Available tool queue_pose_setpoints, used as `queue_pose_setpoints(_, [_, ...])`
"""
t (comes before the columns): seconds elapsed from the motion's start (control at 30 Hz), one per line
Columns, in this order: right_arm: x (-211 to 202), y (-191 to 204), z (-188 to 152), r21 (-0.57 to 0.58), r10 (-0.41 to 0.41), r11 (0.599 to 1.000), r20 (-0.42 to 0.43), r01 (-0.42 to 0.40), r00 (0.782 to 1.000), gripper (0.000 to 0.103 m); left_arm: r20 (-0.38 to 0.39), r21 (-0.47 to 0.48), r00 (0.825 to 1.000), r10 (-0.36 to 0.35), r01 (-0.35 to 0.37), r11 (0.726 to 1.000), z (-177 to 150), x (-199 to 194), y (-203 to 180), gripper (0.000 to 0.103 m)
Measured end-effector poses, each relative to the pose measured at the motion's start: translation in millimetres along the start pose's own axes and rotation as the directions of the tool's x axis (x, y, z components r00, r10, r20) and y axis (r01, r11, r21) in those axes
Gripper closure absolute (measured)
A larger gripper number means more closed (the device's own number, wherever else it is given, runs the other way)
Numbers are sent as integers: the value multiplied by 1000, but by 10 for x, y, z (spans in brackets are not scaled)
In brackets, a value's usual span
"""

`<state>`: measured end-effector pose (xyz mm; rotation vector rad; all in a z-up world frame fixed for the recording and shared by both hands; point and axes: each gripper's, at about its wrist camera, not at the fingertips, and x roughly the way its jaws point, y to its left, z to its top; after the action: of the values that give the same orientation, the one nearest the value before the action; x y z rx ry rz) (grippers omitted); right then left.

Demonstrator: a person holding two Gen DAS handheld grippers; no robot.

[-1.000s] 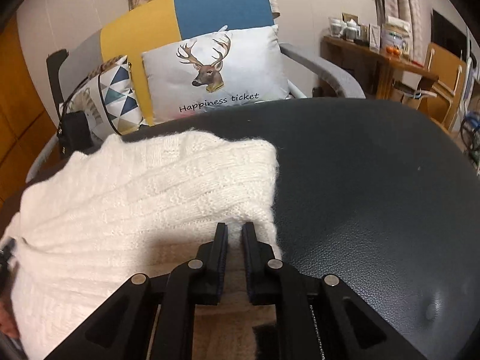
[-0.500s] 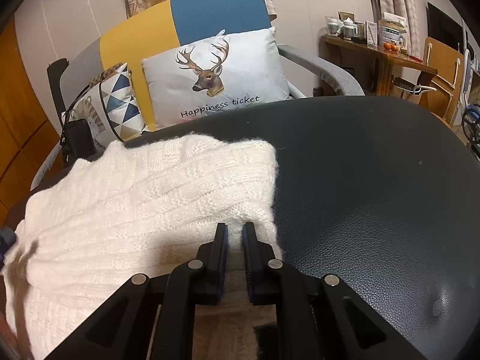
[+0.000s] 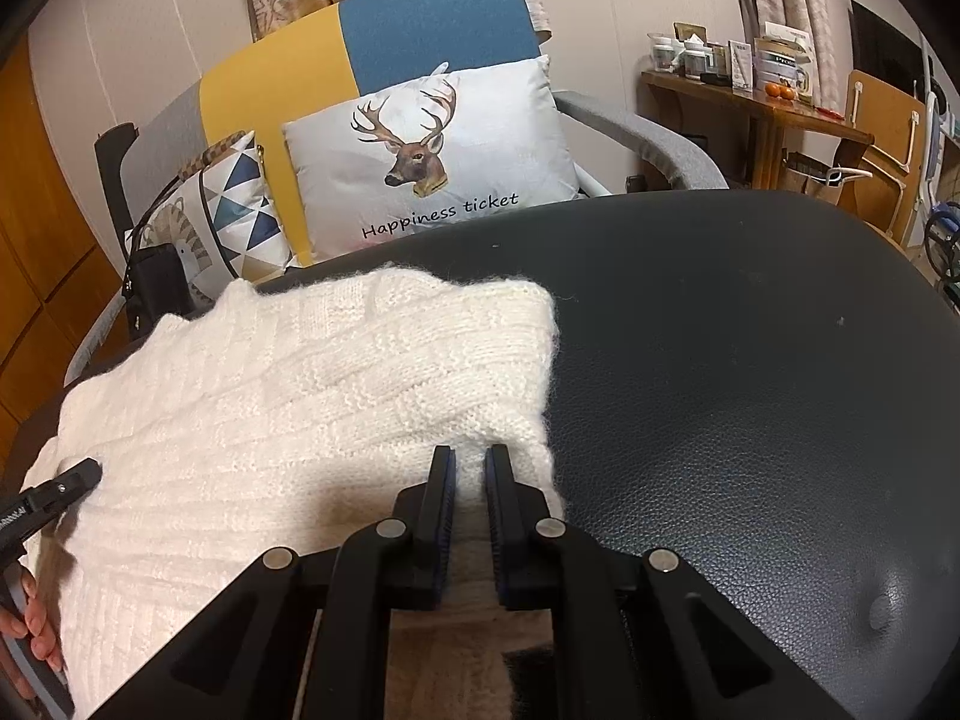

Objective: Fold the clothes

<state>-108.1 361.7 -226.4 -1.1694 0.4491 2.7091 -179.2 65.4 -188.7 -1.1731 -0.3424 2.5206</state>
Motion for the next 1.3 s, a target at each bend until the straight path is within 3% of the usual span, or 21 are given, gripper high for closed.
queue_pose_setpoints(0.07, [-7, -13, -4, 9, 8, 1000, 4, -8, 1000, 95, 60, 0, 998, 26, -26, 1000, -1, -121, -89, 85])
queue_pose_setpoints(0.13, [-10, -19, -7, 14, 12, 1000, 6, -12, 1000, 95, 128, 28, 992, -19, 16, 999, -33, -264, -305, 84])
queue_pose_setpoints(0.17, [-10, -20, -8, 15, 12, 1000, 6, -12, 1000, 95, 123, 45, 991, -49, 43, 998, -35, -252, -425, 84])
queue_pose_setpoints(0.27, [-9, -21, -10, 18, 12, 1000, 6, -12, 1000, 95, 35, 111, 991, -127, 123, 986, -69, -48, -872, 84])
queue_pose_setpoints(0.4, [-7, -22, -14, 23, 11, 1000, 6, -11, 1000, 95, -67, 150, 993, -93, 102, 983, -148, 348, -1143, 84])
queue_pose_setpoints(0.5, [-6, -23, -16, 26, 11, 1000, 6, -11, 1000, 95, -122, 145, 990, -63, 81, 986, -169, 481, -1059, 84])
queue_pose_setpoints(0.67, [19, -7, 2, 12, -5, 1000, -10, 5, 1000, 95, -107, 223, 994, 12, 12, 975, -114, 341, -856, 84])
queue_pose_setpoints(0.9, [23, 25, 2, -10, -29, 1000, -9, 29, 1000, 95, -63, 93, 998, 27, -21, 995, -26, 84, -221, 90])
queue_pose_setpoints(1.2, [31, 45, -1, -17, -38, 999, -6, 38, 999, 95, 63, -10, 997, 38, -37, 999, 1, -202, -220, 91])
queue_pose_setpoints(1.3, [26, 39, -5, -17, -38, 999, -5, 38, 999, 95, 43, 78, 999, 3, -7, 997, -13, -90, -533, 91])
